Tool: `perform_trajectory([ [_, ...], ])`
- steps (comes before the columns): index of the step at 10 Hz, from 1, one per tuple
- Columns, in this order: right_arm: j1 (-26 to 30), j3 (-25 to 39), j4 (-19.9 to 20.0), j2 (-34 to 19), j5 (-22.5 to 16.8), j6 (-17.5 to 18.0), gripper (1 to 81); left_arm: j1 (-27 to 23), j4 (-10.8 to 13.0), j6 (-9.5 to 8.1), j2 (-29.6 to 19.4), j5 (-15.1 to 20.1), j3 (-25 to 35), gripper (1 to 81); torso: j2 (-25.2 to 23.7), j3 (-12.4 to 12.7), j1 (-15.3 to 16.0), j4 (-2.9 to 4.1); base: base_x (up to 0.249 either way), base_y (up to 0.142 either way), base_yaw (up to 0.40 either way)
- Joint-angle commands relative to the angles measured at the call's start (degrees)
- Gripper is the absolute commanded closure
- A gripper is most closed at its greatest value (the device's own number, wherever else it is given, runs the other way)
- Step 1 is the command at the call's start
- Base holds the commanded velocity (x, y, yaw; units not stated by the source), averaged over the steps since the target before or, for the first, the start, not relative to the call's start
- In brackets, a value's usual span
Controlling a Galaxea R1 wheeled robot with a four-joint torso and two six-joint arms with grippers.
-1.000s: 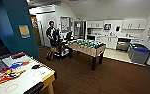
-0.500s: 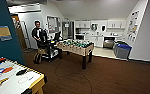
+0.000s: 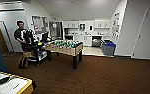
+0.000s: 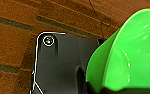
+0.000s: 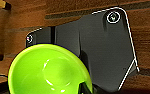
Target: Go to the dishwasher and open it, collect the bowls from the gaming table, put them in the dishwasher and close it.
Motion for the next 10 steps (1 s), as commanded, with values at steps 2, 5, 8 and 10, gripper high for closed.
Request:
perform_trajectory([
  [2,3.18,-0.22,-0.28,-0.26,-2.69,0.14,81.1,-2.75,0.58,0.13,-1.07,1.52,0.35,81.1,0.0,0.0,0.0,0.0,0.0,0.0,-0.325],
  [5,3.18,-0.49,-0.2,-0.17,-2.69,0.14,81.1,-2.75,0.49,0.05,-1.08,1.17,0.35,81.1,0.0,0.0,0.0,0.0,0.0,0.0,-0.325],
  [8,3.01,-0.49,-0.2,-0.17,-2.69,0.14,81.1,-2.58,0.4,0.05,-1.08,0.12,0.35,81.1,0.0,0.0,0.0,0.0,0.028,-0.081,0.0],
  [10,2.92,-0.57,-0.2,-0.17,-2.69,0.14,81.1,-2.58,0.4,0.05,-0.99,0.12,0.35,81.1,0.0,0.0,0.0,0.0,0.0,0.0,0.0],
])
